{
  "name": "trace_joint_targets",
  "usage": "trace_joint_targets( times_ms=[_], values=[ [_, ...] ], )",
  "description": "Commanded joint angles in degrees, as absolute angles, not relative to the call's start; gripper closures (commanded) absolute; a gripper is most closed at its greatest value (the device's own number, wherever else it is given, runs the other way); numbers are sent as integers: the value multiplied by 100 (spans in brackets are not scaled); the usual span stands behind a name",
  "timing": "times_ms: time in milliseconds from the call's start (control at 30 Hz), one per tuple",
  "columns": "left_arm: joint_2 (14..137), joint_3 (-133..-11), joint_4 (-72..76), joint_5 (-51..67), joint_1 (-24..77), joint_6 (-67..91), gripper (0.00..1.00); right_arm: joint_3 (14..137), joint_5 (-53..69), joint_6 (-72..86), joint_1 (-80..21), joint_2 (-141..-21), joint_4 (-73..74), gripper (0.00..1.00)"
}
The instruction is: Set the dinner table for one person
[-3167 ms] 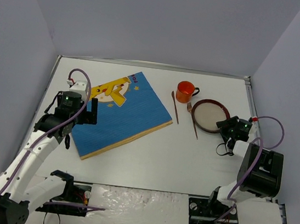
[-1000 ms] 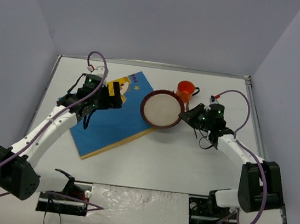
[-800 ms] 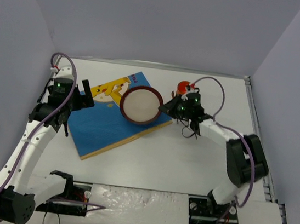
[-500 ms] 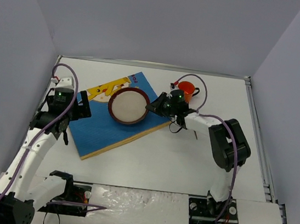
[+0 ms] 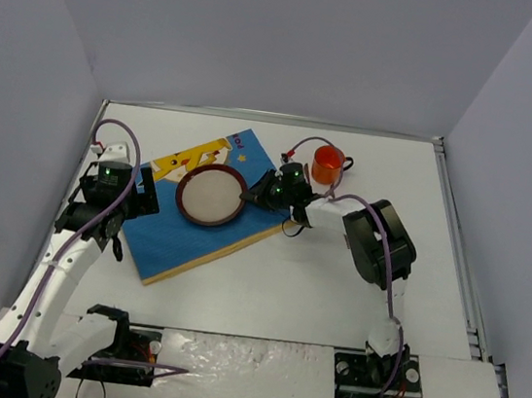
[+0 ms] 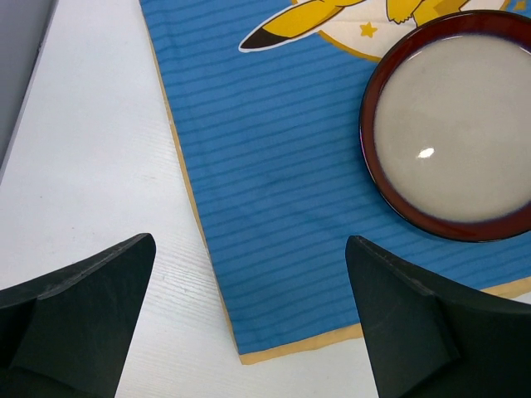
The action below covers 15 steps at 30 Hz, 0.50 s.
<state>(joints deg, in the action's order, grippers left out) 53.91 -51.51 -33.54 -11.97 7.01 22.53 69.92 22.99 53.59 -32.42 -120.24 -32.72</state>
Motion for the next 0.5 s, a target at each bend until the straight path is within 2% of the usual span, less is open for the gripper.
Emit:
trace_joint_targets(
  times_ms=[0, 467],
  values=[
    [5370, -5238, -3067, -1270, 650, 2158, 3, 7580, 2711, 5831, -3322, -11843, -4627, 100],
    [5370, -5230, -3067, -1220, 610, 2162, 3, 7761, 2689, 5901, -3488, -12154, -4581, 100]
  ],
)
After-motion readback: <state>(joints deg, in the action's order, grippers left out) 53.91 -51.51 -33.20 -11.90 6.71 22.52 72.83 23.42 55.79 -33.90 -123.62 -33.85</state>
